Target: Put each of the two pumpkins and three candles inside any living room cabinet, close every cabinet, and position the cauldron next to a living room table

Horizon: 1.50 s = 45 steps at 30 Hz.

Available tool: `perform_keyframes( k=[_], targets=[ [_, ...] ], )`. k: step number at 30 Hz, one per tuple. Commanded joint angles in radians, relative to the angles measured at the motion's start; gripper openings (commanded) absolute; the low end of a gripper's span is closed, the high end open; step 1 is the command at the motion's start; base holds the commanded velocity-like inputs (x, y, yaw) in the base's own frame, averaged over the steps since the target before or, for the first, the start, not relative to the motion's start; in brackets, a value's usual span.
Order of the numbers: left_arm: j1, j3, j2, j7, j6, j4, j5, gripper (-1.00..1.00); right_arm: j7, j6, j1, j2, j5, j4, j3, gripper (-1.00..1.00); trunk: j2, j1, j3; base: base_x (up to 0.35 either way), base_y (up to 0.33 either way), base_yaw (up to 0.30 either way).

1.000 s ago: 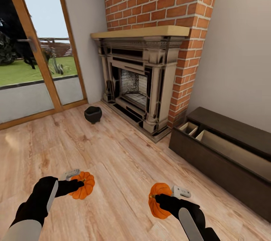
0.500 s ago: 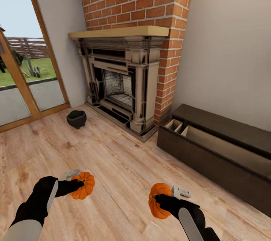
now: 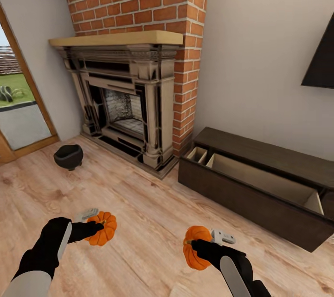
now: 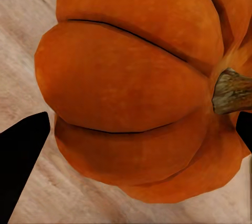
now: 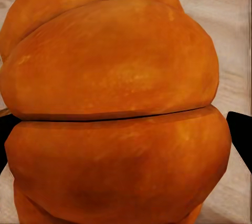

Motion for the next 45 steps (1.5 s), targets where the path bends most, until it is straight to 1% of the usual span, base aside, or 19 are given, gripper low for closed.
perform_keyframes(
  k=[1, 10, 18, 27, 37, 45],
  targets=[
    [0.000, 0.000, 0.000, 0.001, 0.001, 0.000, 0.003, -1.00, 0.001, -0.001, 0.000, 0.000, -0.001, 0.000, 0.000, -1.00, 0.000, 0.000, 0.000, 0.098, 0.000, -0.288],
    [0.000, 0.000, 0.001, 0.001, 0.001, 0.000, 0.003, -1.00, 0.001, -0.001, 0.000, 0.000, -0.002, 0.001, 0.000, -1.00, 0.000, 0.000, 0.000, 0.093, 0.030, -0.288],
    [0.000, 0.000, 0.000, 0.001, 0.001, 0.000, 0.003, -1.00, 0.001, -0.001, 0.000, 0.000, -0.002, 0.001, 0.000, -1.00, 0.000, 0.000, 0.000, 0.137, 0.180, -0.288],
    [0.000, 0.000, 0.001, 0.000, 0.000, 0.000, 0.003, -1.00, 0.001, -0.001, 0.000, 0.000, -0.001, 0.002, 0.000, -1.00, 0.000, 0.000, 0.000, 0.214, 0.151, -0.288],
    [0.000, 0.000, 0.001, 0.000, 0.000, 0.000, 0.003, -1.00, 0.001, -0.001, 0.000, 0.000, -0.001, 0.002, 0.000, -1.00, 0.000, 0.000, 0.000, 0.143, 0.083, -0.288],
    [0.000, 0.000, 0.000, -0.001, -0.001, 0.000, 0.003, -1.00, 0.001, -0.007, 0.000, 0.000, -0.001, 0.007, 0.000, -1.00, 0.000, 0.000, 0.000, 0.081, 0.010, -0.288]
  ],
)
